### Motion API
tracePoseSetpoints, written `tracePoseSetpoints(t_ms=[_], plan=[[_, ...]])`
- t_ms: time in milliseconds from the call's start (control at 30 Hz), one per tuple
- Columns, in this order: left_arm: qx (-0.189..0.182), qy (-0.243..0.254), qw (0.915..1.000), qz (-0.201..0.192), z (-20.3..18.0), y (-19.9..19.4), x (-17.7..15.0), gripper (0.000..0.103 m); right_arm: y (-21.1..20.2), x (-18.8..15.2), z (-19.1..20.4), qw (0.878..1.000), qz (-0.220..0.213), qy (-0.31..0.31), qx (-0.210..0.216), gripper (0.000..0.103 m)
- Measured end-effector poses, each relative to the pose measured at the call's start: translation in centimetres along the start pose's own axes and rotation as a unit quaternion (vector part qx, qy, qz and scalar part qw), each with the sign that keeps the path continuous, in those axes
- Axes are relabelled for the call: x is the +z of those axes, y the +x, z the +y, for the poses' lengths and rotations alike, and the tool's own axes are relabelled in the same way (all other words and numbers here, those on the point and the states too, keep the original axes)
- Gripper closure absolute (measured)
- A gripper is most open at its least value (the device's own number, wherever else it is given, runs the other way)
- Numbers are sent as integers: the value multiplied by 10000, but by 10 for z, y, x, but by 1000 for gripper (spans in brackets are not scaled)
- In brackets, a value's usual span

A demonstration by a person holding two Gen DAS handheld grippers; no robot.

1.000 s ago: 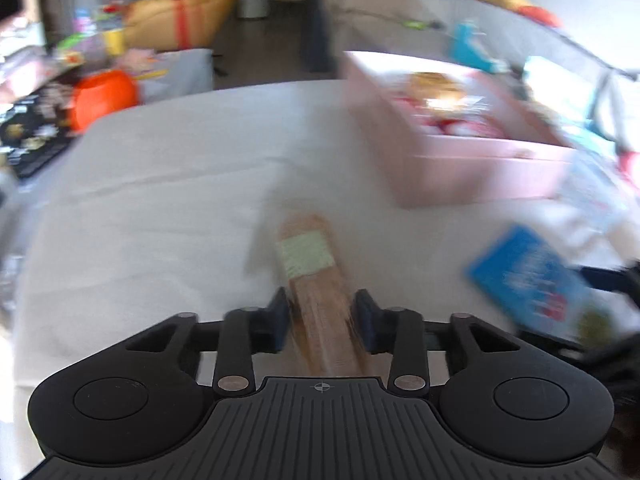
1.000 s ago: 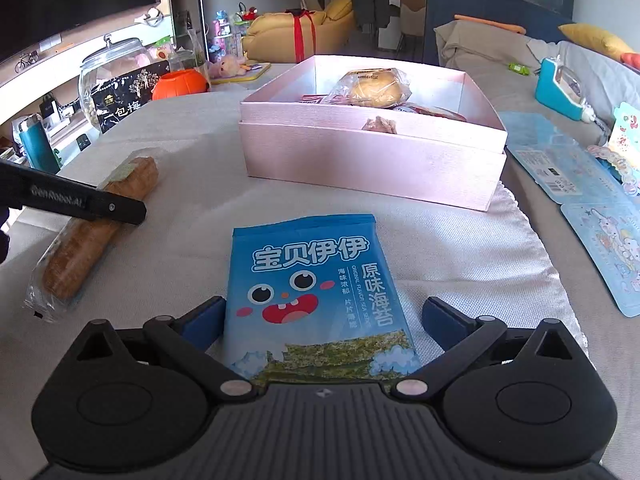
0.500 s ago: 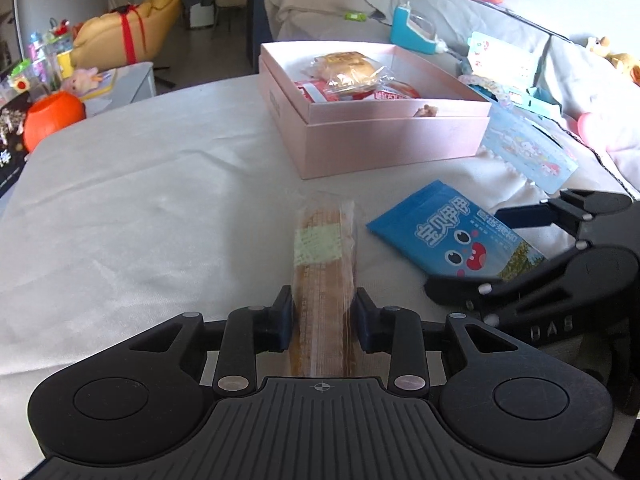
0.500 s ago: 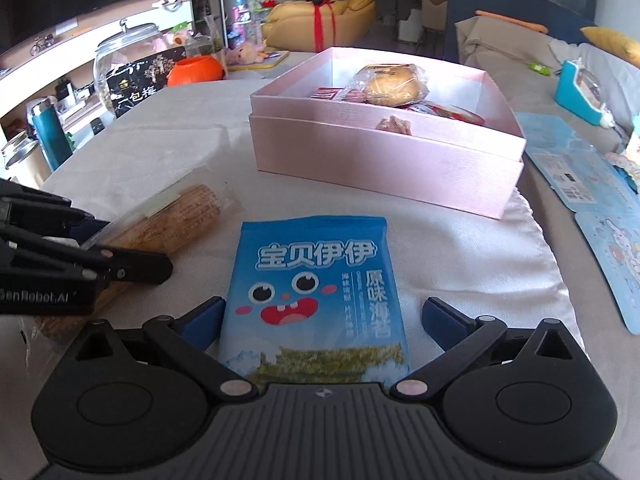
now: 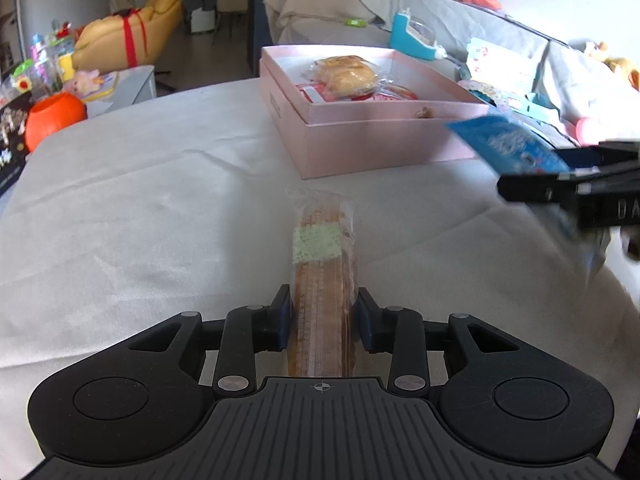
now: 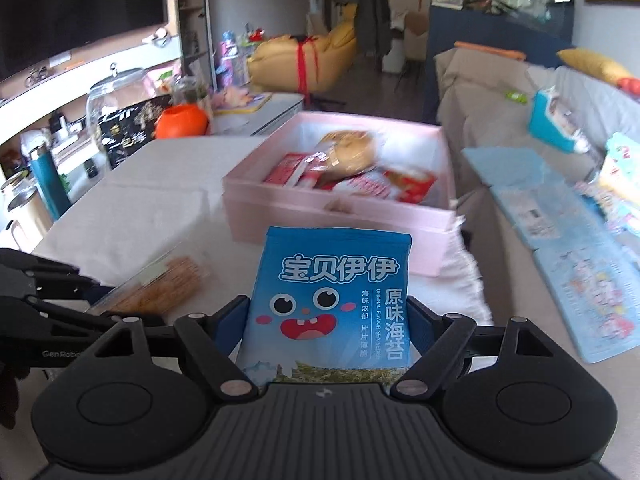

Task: Organize snacks
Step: 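Carry bread stick into pink box with left tool while right carries seaweed bag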

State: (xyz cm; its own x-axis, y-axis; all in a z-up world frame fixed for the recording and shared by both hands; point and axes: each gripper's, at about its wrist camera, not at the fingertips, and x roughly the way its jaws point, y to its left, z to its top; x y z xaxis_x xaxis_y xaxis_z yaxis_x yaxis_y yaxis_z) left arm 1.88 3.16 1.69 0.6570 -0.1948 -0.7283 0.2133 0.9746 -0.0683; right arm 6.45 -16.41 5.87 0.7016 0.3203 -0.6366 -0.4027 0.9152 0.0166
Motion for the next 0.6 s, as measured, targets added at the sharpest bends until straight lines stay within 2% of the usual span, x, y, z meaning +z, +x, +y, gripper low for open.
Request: tracePoseSetpoints(t_ms=[67,133,167,233,333,400,500,600], plan=[[3,128,9999,-15,-2,-1,-1,66,-4,0,-5,9999,-48,38,-98,22],[-54,-19,10000,38,1,-2,2,69,-7,-1,-11,9998,-74,104,-171,22],[-175,-120,9997,80,4,-5,5,69,-8,-1,-14,9997,-85,133,-202,22],[-369,-220,9990,-75,7,-14,12,70,-11,-4,-19,9994,-109,171,-271,22],[-343,-176,9975,-596,6,-40,34,70,-13,-7,-24,9992,-132,207,-311,22],[-455,-201,9942,-955,7,-58,55,70,-13,-9,-26,9991,-141,251,-307,22],[-494,-235,9860,-1575,8,-84,99,70,-14,-12,-29,9990,-154,316,-284,22],[-368,-41,9740,-2234,1,-99,147,70,-13,-13,-30,9989,-196,344,-265,22]])
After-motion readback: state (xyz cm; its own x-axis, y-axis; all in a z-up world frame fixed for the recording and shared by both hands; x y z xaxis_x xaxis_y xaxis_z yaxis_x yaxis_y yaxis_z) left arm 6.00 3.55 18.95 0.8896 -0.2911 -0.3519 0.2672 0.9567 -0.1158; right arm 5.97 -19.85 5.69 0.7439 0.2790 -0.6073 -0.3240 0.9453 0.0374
